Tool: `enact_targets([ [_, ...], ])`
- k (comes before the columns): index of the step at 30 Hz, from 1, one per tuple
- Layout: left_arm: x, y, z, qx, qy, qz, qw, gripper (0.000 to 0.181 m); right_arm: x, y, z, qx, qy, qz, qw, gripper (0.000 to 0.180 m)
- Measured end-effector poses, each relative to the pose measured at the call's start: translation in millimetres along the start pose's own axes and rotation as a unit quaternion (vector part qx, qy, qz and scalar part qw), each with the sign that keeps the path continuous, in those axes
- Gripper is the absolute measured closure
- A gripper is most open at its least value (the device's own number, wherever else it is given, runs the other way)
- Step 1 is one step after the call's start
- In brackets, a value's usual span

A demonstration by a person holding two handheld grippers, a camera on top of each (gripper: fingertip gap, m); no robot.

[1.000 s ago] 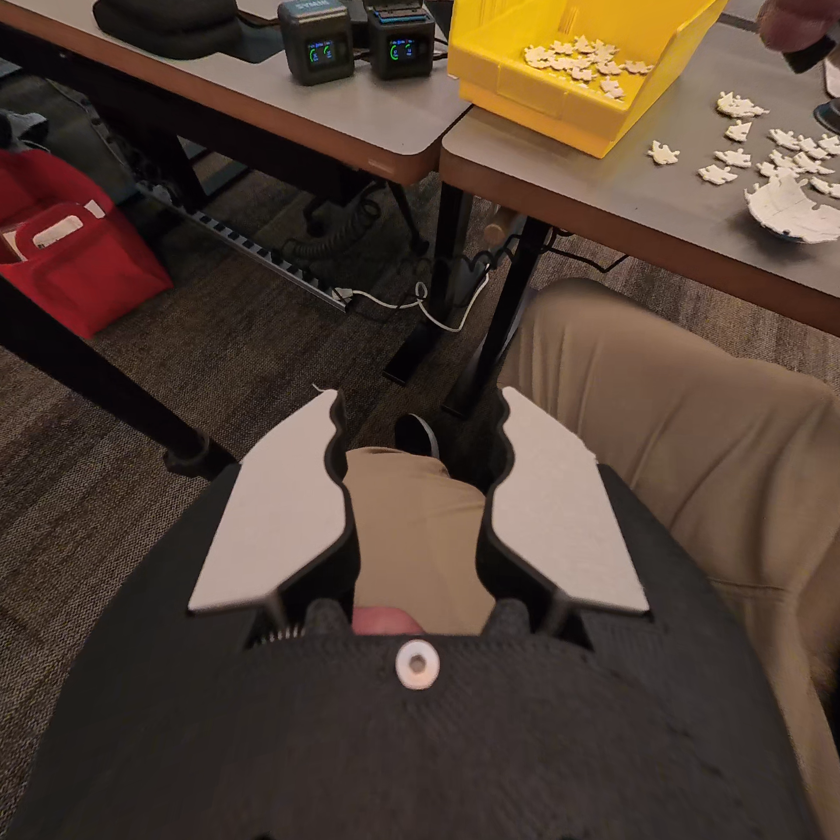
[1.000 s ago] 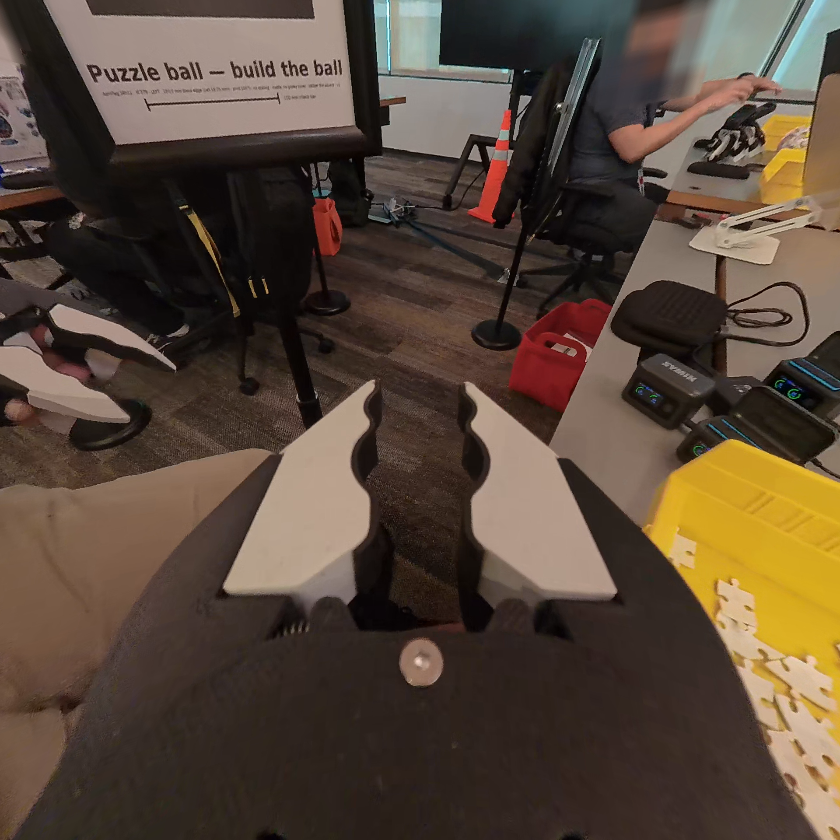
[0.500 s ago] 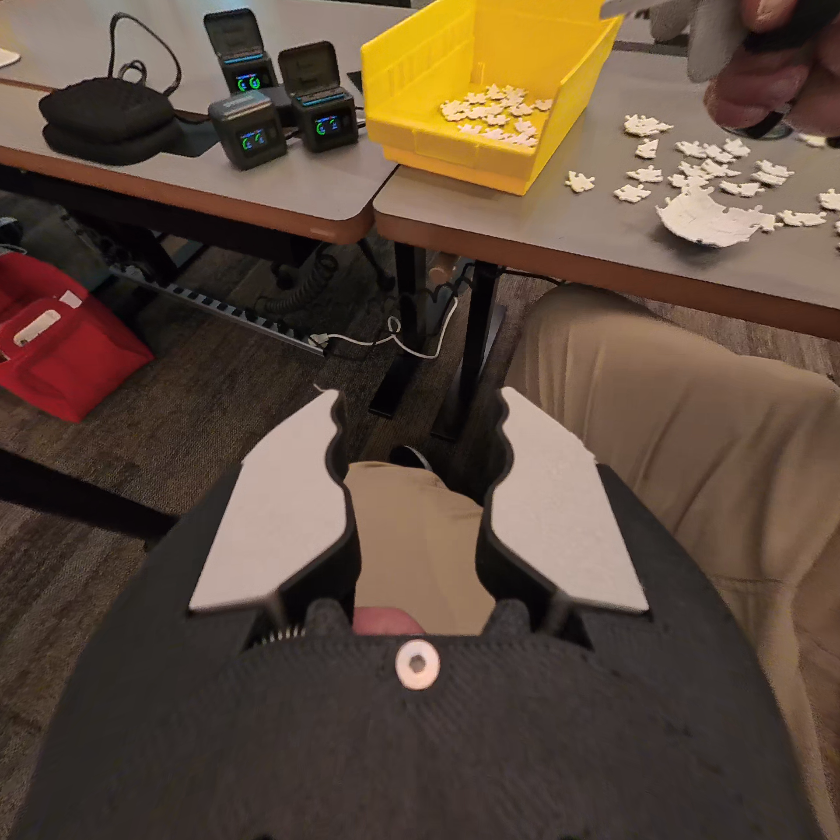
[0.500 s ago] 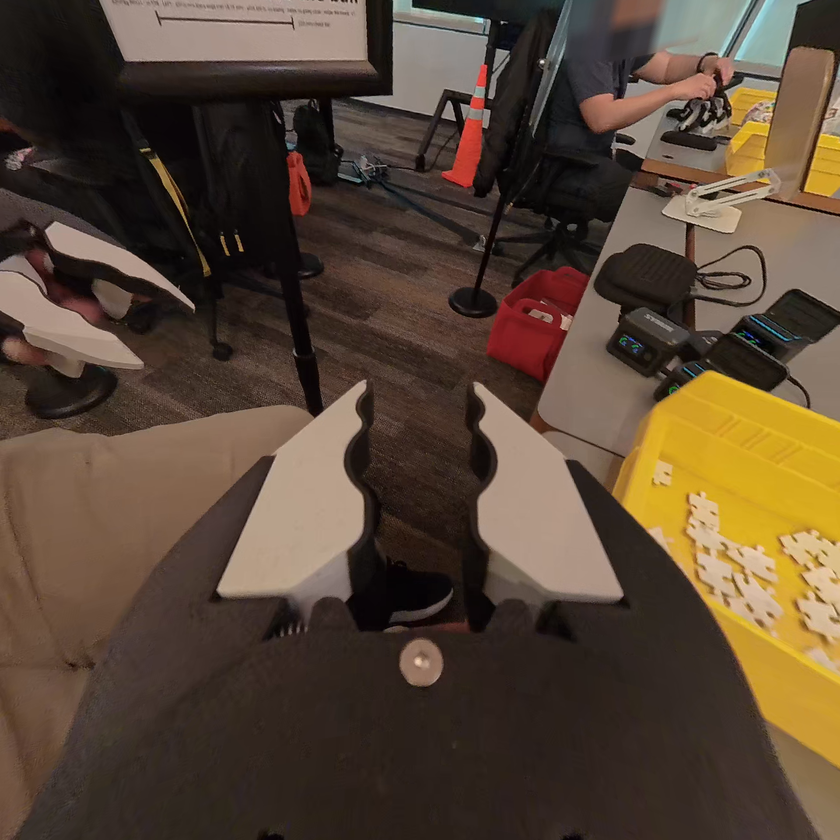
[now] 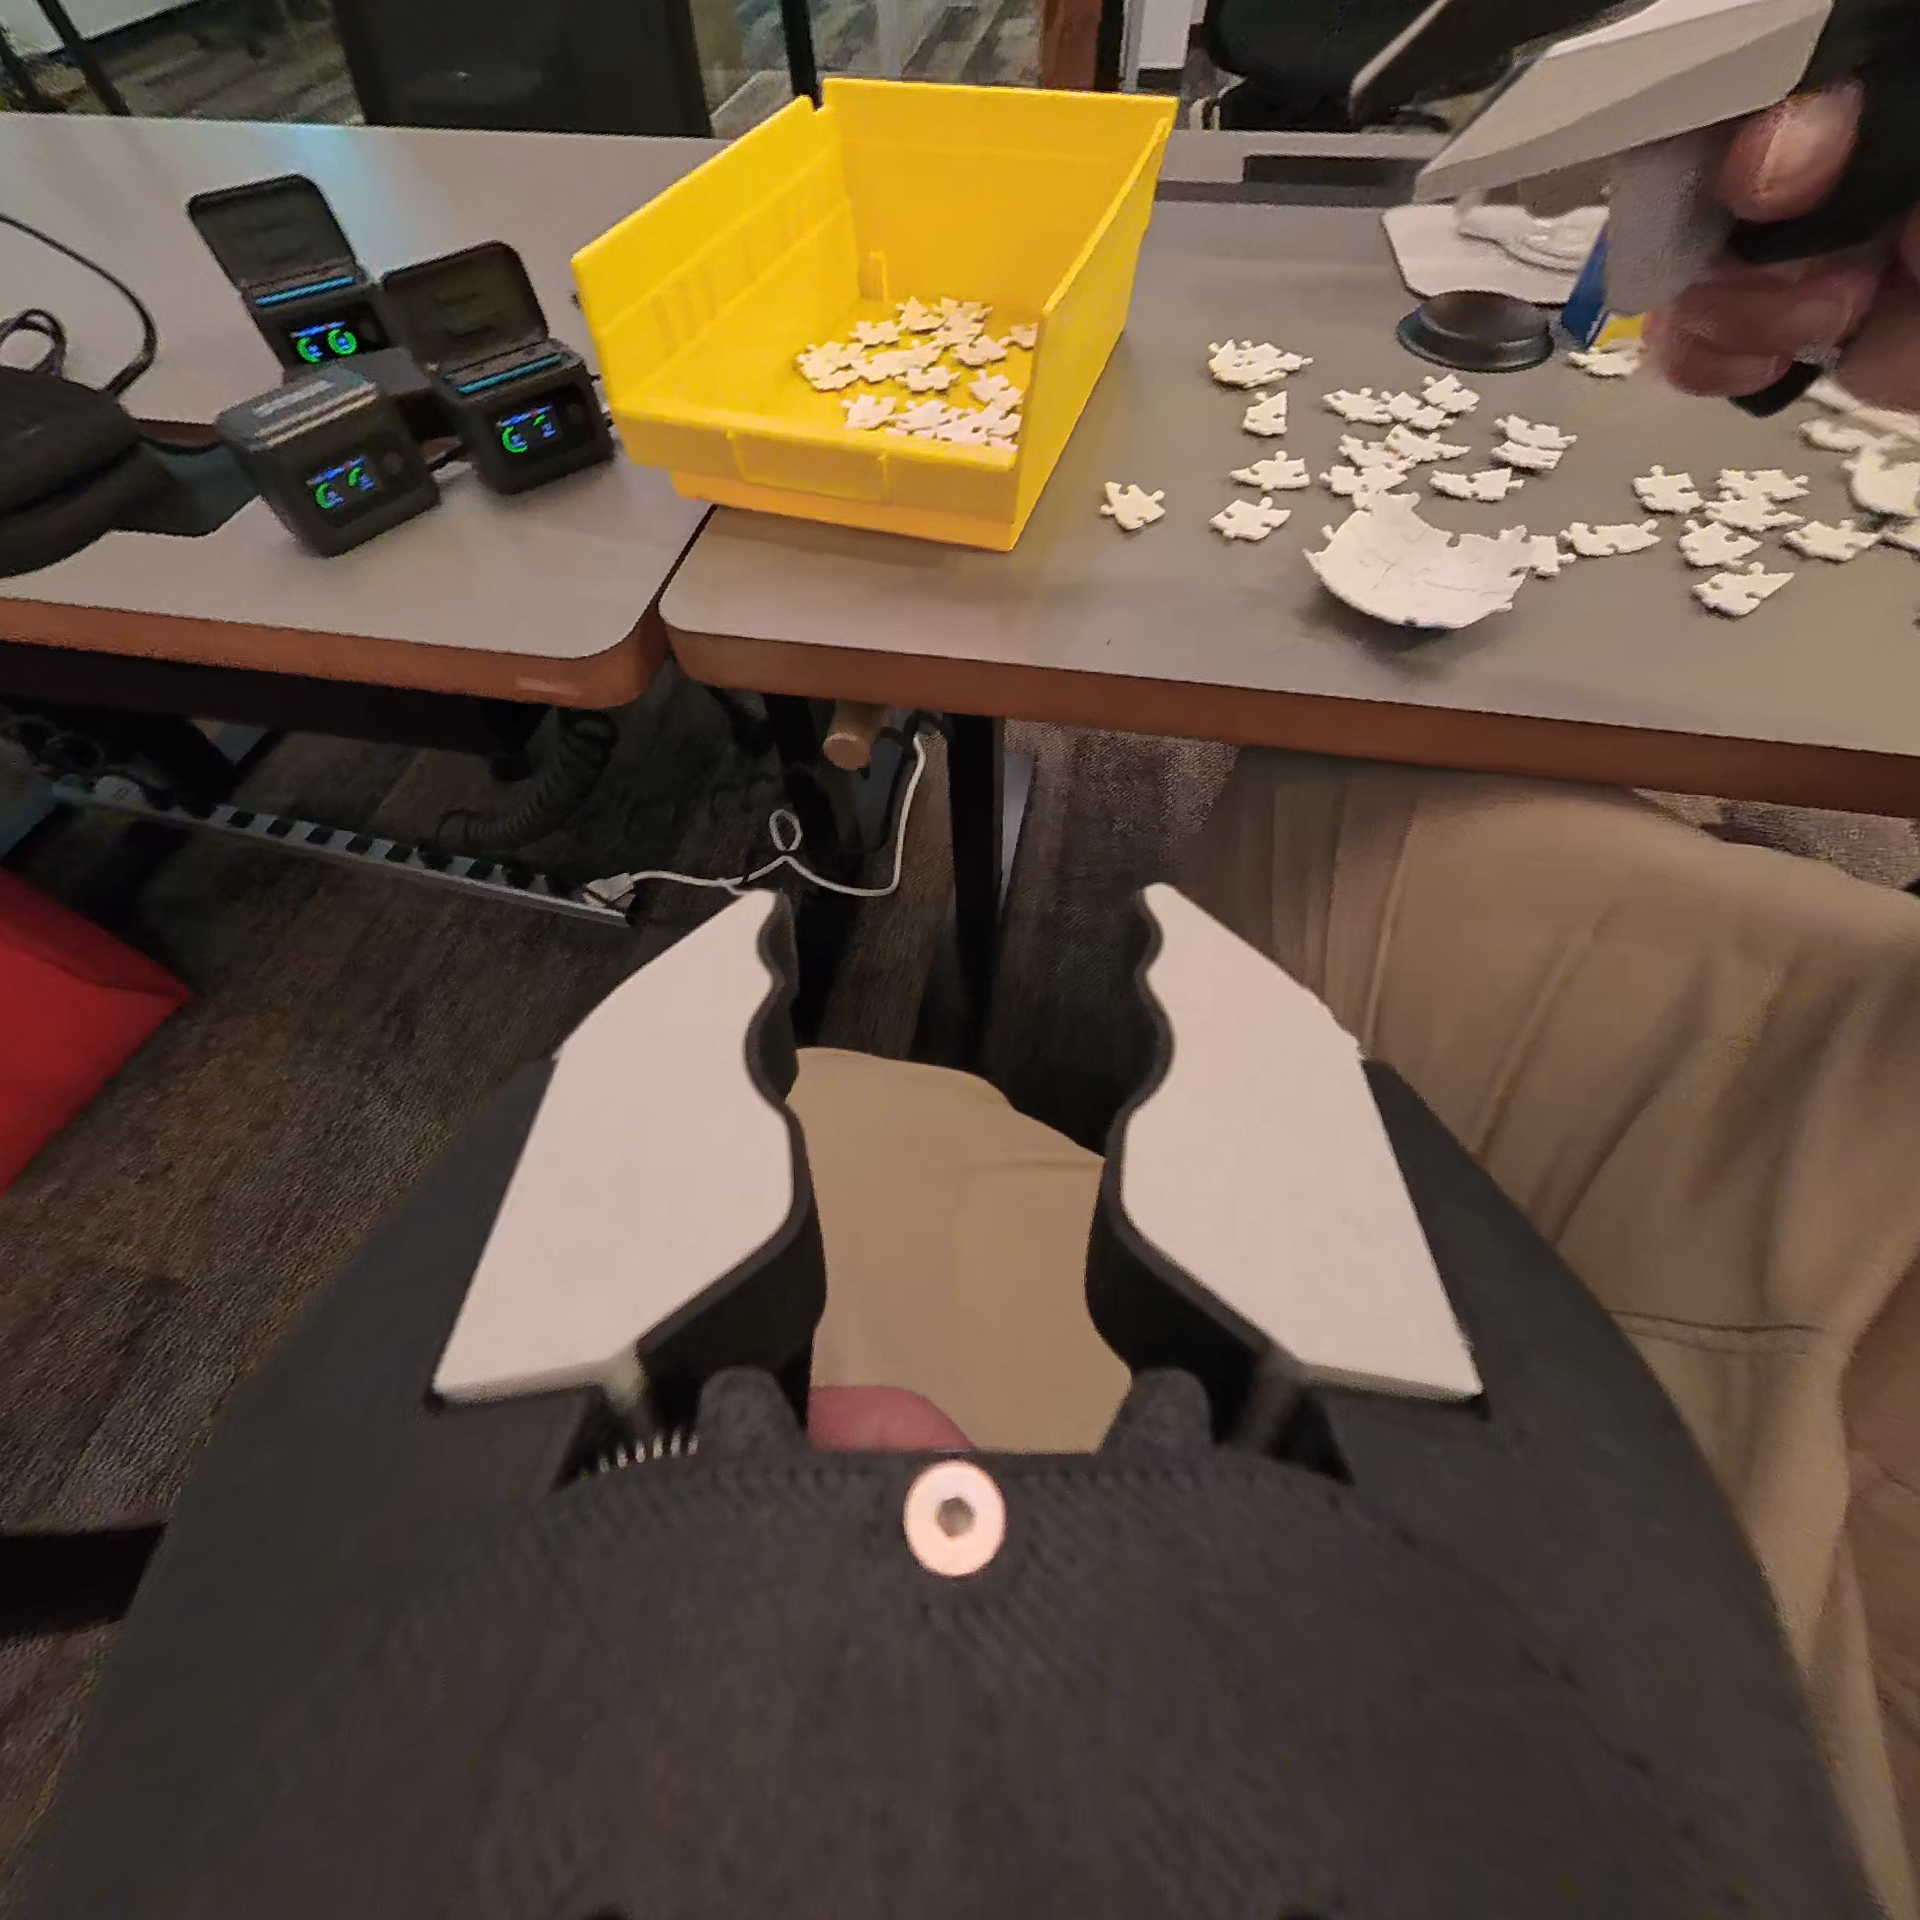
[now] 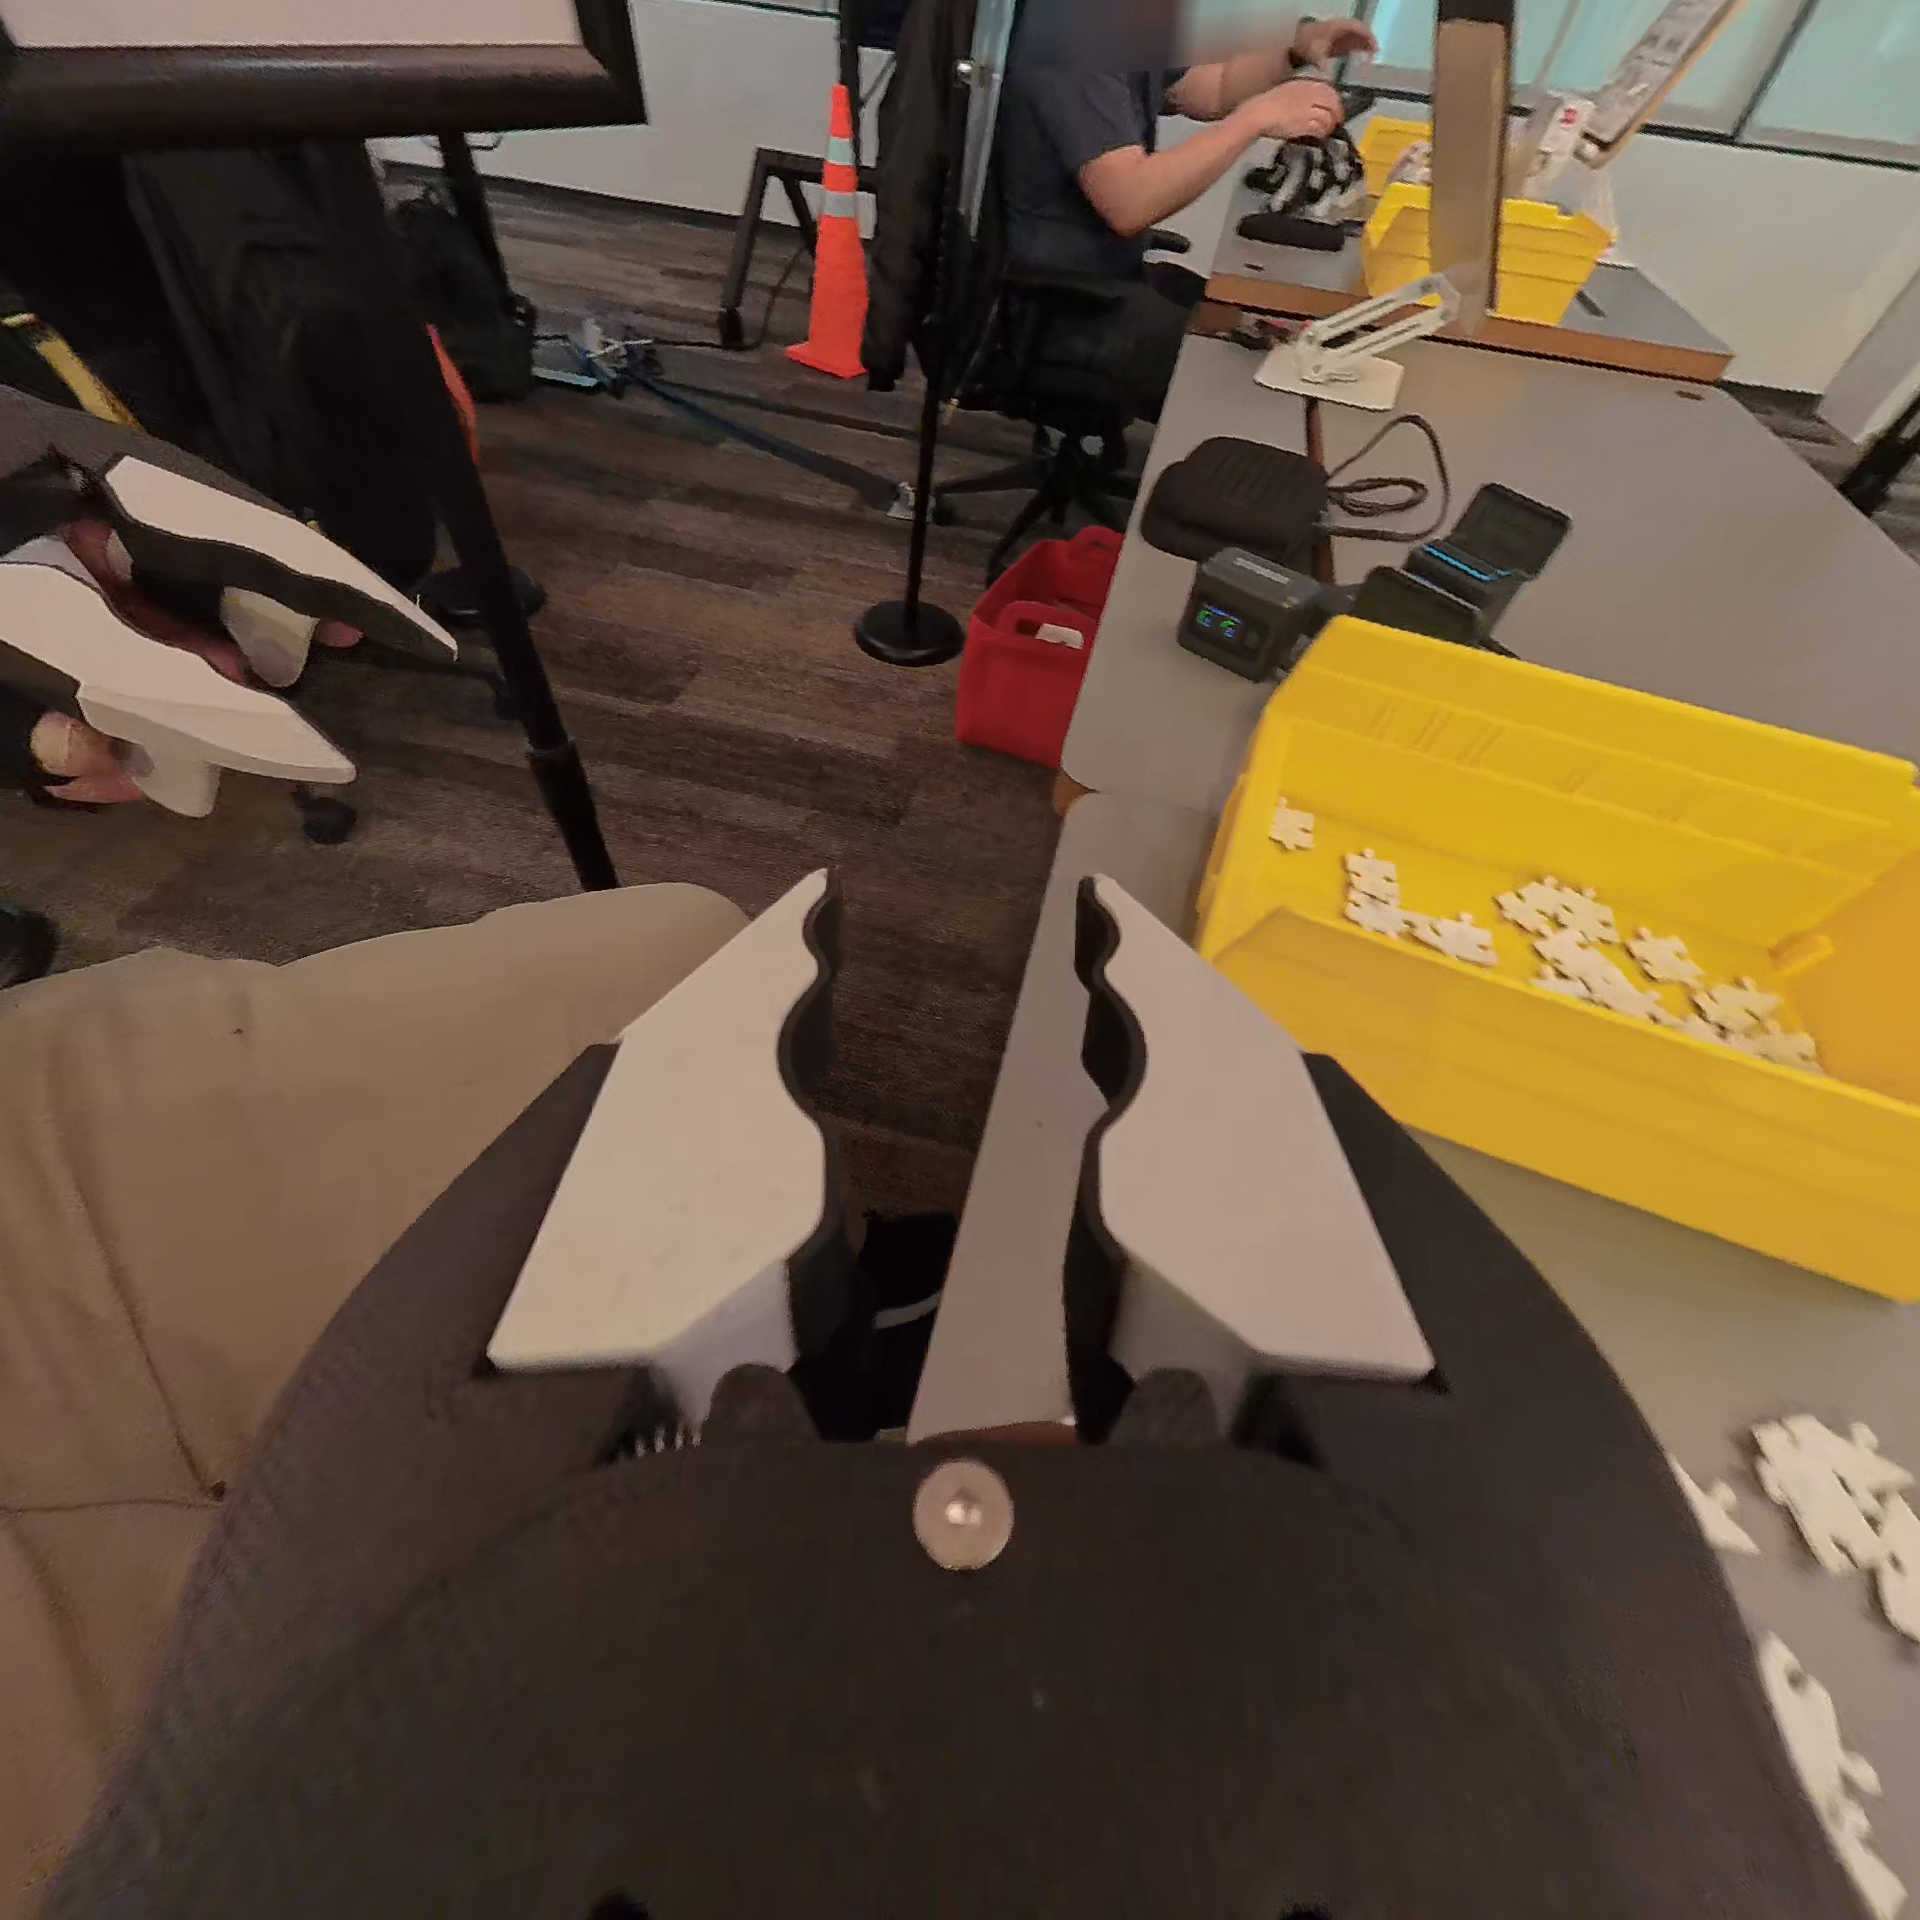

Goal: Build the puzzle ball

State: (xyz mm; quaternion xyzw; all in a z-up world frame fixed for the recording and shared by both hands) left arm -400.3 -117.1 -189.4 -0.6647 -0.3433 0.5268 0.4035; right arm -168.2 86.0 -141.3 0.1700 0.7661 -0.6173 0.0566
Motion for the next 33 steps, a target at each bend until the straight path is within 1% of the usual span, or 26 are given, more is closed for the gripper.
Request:
enact_targets([
  [4,27,-9,-6,0.017,0.031,0.007,0.999,0.12,-31,15,-13,0.015,0.048,0.012,0.999,0.135],
  [9,62,-21,-21,0.05,0.077,0.012,0.996,0.12,-79,41,-37,0.051,0.124,0.03,0.99,0.133],
  [14,104,-31,-39,0.073,0.123,0.02,0.99,0.12,-129,79,-57,0.106,0.196,0.067,0.973,0.128],
  [18,132,-33,-55,0.09,0.151,0.036,0.984,0.12,-171,110,-69,0.165,0.244,0.09,0.951,0.129],
  [22,151,-37,-72,0.108,0.176,0.042,0.978,0.12,-193,144,-65,0.213,0.226,0.139,0.94,0.134],
  [27,174,-41,-92,0.126,0.2,0.049,0.97,0.12,-191,177,-50,0.22,0.176,0.225,0.933,0.14],
  [29,185,-43,-101,0.134,0.21,0.052,0.967,0.12,-191,187,-47,0.209,0.174,0.262,0.926,0.143],
  [31,197,-43,-108,0.149,0.215,0.058,0.964,0.12,-197,193,-46,0.204,0.18,0.276,0.922,0.151],
  [33,209,-42,-115,0.161,0.219,0.067,0.96,0.12,-204,197,-46,0.212,0.175,0.274,0.922,0.155],
])
Point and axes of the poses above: each gripper's, where its closed fingertips meet, x out along the fingers, y out of its underside, z = x × y across the jaws, the point moved 8 cm from there along -x, back along the fingers, and after that the axes turned 9 degrees about -x, right-handed, at the moved point
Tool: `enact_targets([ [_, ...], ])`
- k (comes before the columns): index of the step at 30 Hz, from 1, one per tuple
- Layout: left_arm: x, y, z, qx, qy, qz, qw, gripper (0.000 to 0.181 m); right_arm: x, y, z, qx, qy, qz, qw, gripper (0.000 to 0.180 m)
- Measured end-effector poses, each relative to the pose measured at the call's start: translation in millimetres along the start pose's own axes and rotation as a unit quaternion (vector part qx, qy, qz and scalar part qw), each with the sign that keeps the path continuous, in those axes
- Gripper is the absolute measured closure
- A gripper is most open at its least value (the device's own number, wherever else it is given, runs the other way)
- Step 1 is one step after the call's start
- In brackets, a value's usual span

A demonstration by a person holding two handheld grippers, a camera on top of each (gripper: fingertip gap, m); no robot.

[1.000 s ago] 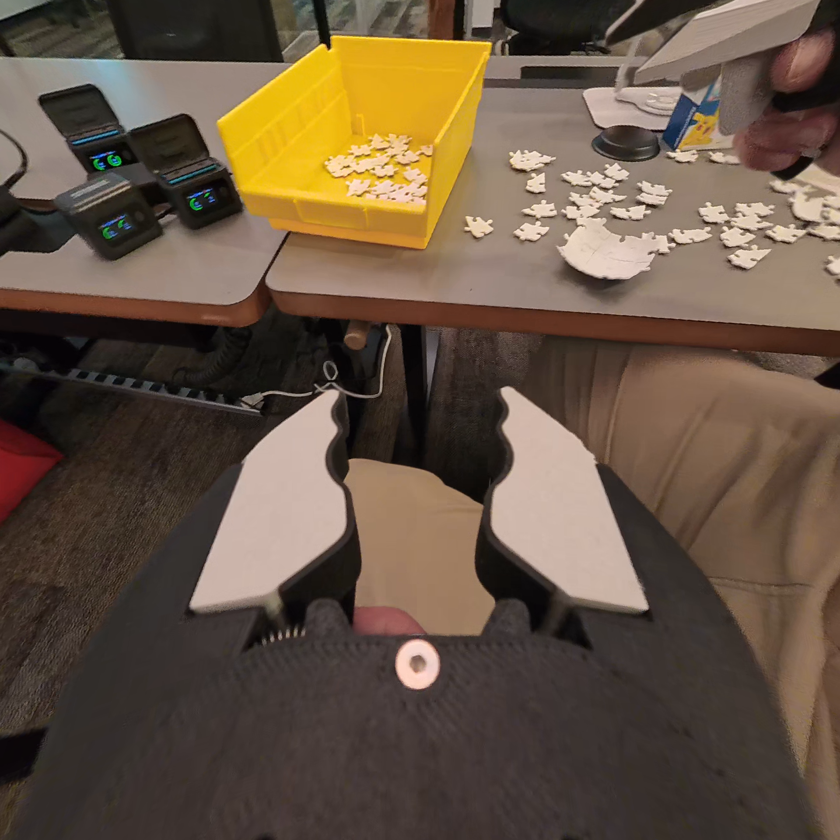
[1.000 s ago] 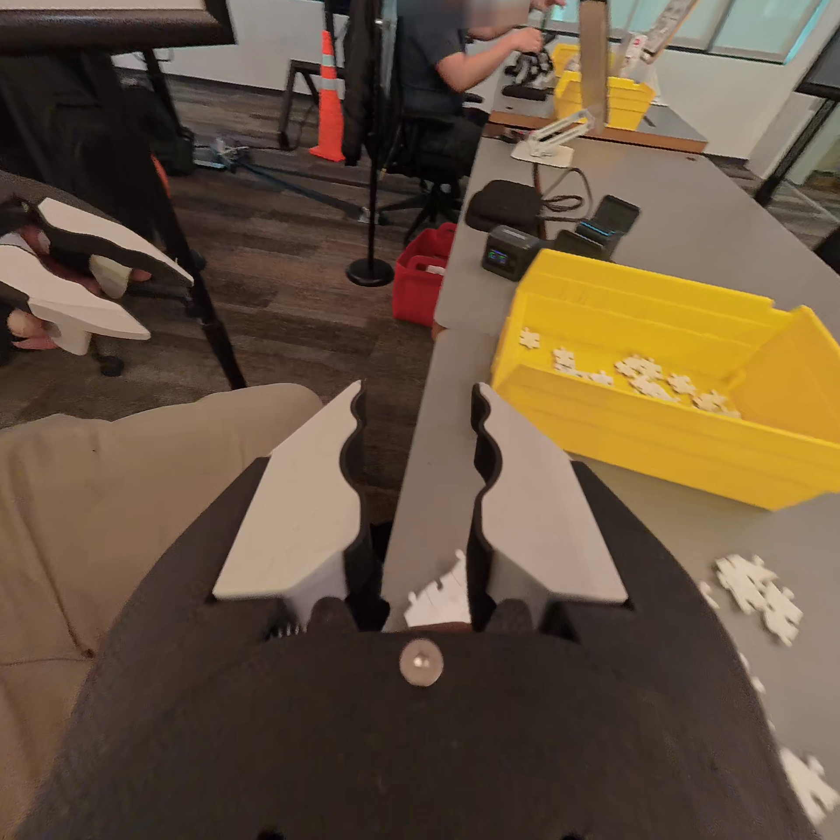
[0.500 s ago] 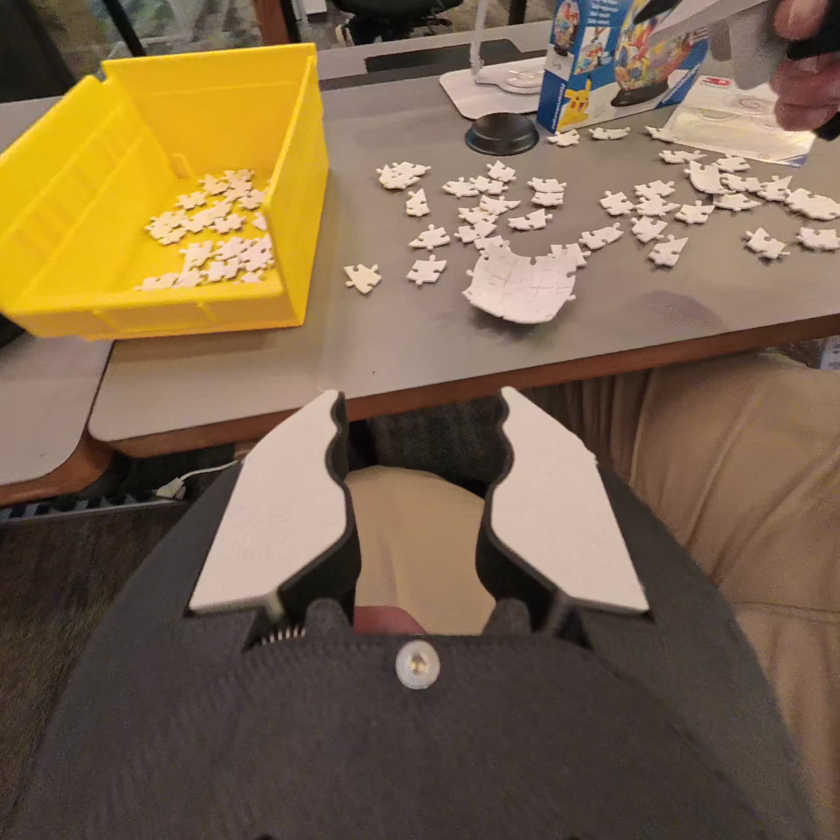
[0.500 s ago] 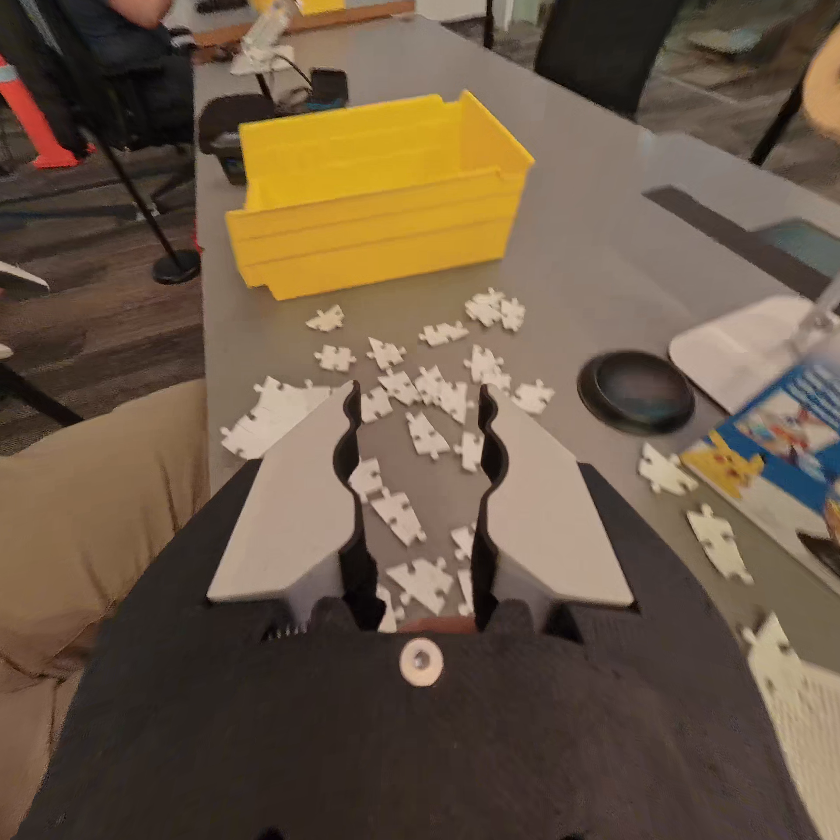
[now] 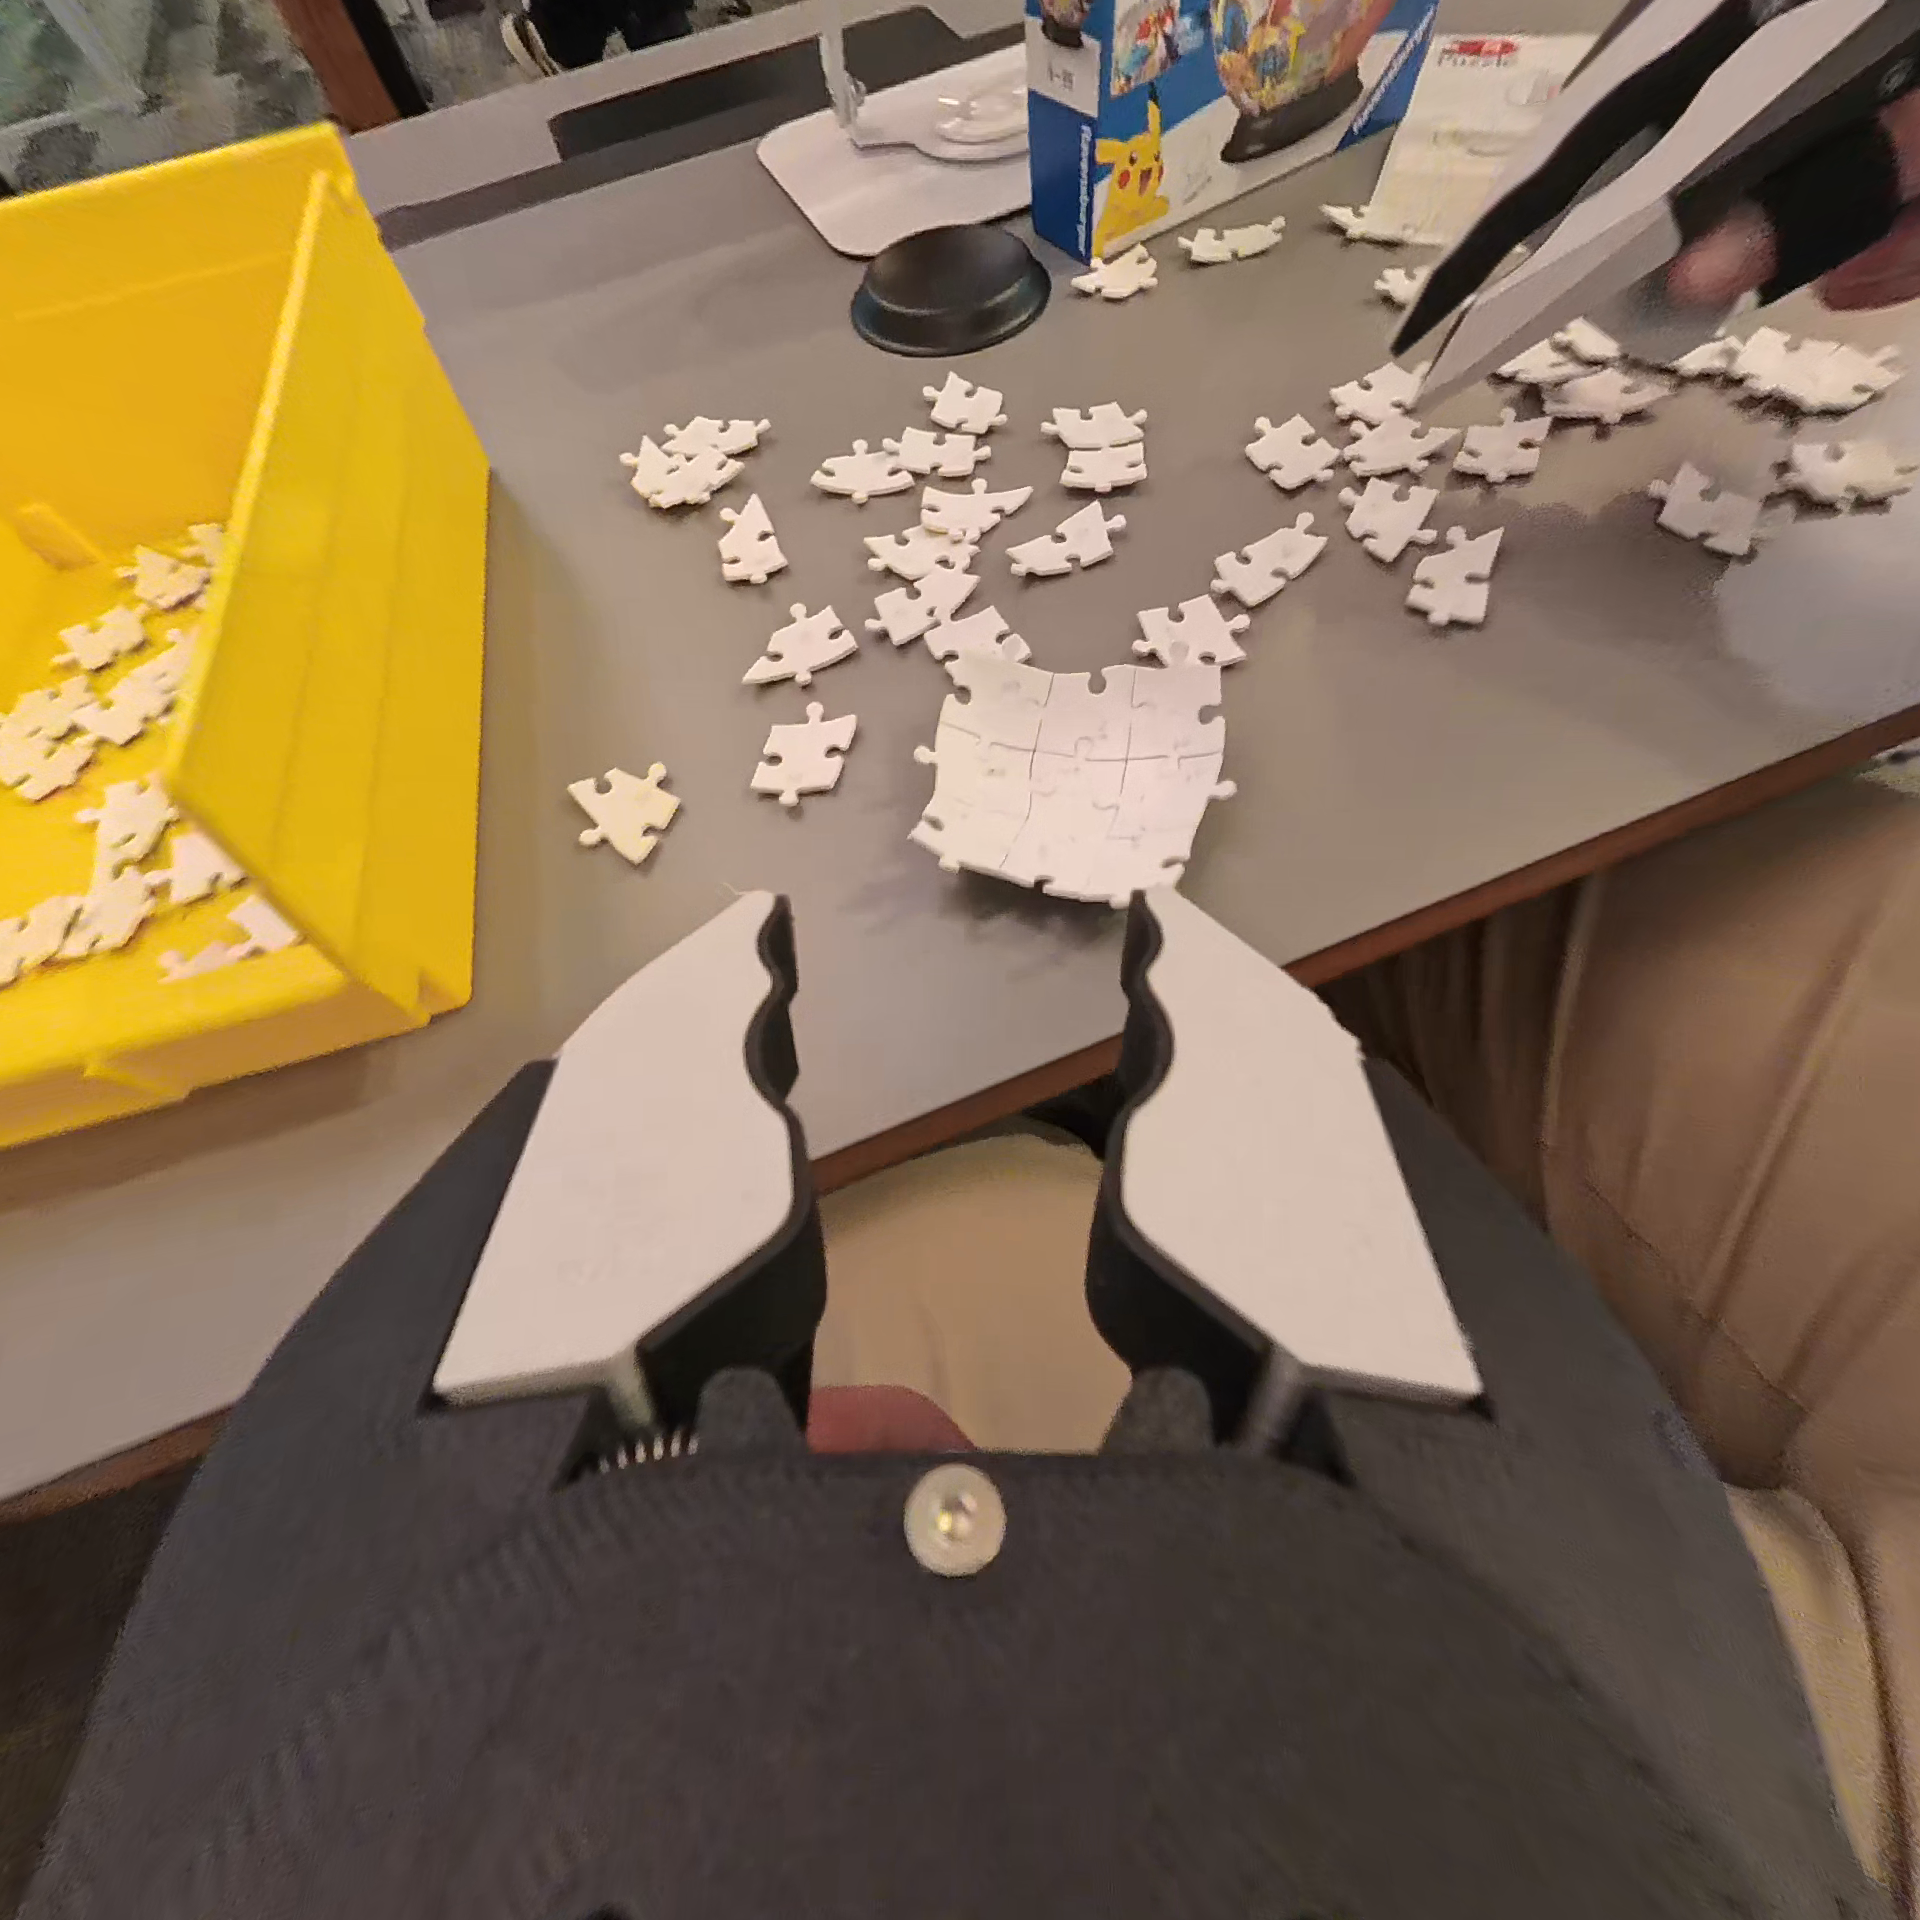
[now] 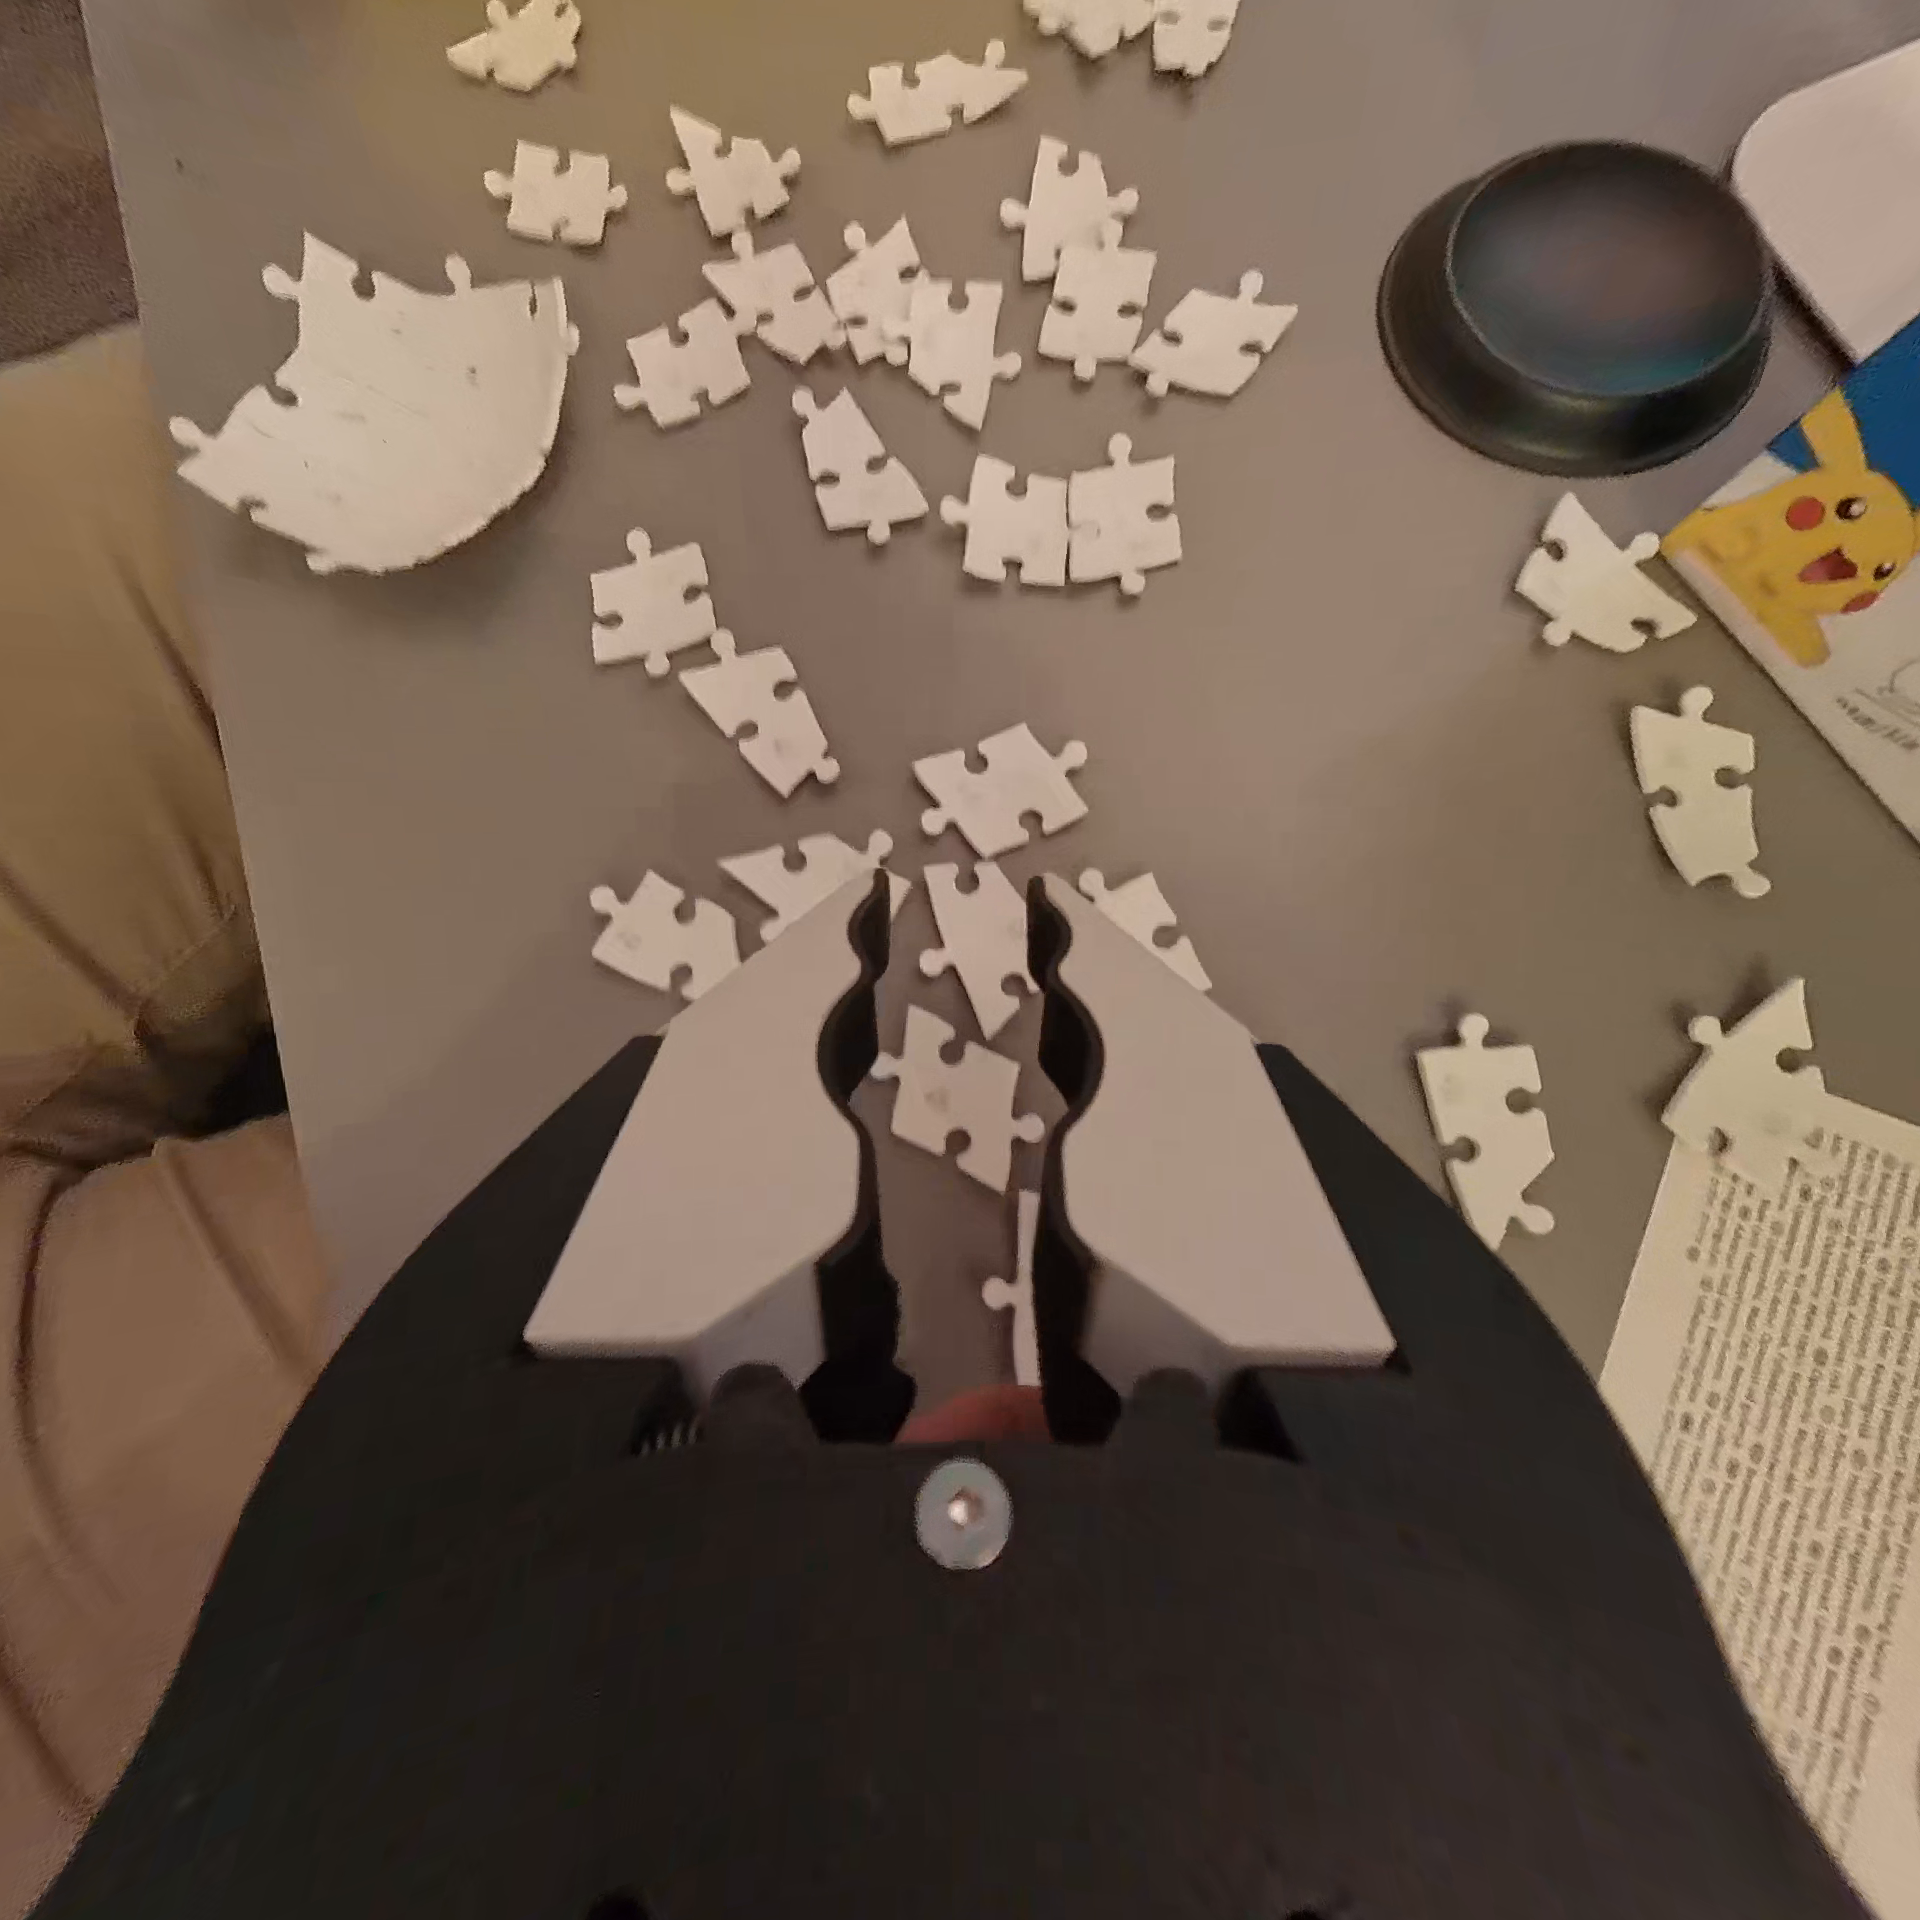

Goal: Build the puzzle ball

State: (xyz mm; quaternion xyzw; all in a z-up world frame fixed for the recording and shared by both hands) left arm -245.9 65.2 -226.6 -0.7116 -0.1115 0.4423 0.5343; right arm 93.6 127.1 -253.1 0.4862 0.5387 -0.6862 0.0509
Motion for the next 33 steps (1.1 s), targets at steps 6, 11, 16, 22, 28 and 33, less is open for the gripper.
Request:
enact_targets([
  [6,32,-5,4,0.009,0.02,0.014,1.0,0.12,0,10,-11,-0.024,0.001,0.008,1.0,0.156],
  [11,43,-19,-1,-0.005,0.048,-0.006,0.999,0.12,16,4,-7,-0.061,0.006,0.018,0.998,0.147],
  [16,55,-23,-1,-0.019,0.071,-0.002,0.997,0.12,32,-8,-19,-0.087,-0.001,0.014,0.996,0.146],
  [22,65,-17,19,-0.032,0.071,0.01,0.997,0.12,42,-8,-19,-0.074,-0.059,0.04,0.995,0.152],
  [28,70,-34,31,-0.013,0.096,0.018,0.995,0.118,43,-17,-28,-0.08,-0.075,0.061,0.992,0.168],
  [33,68,-57,30,0.034,0.089,0.0,0.995,0.12,40,-26,-28,-0.096,-0.084,0.053,0.99,0.176],
])
Point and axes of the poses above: each gripper's, where its closed fingertips meet, x out along the fingers, y out of its underside, z = x × y across the jaws, the point moved 8 cm from there along -x, back along the fingers, and after that the axes turned 9 degrees about -x, right-handed, at the moved point
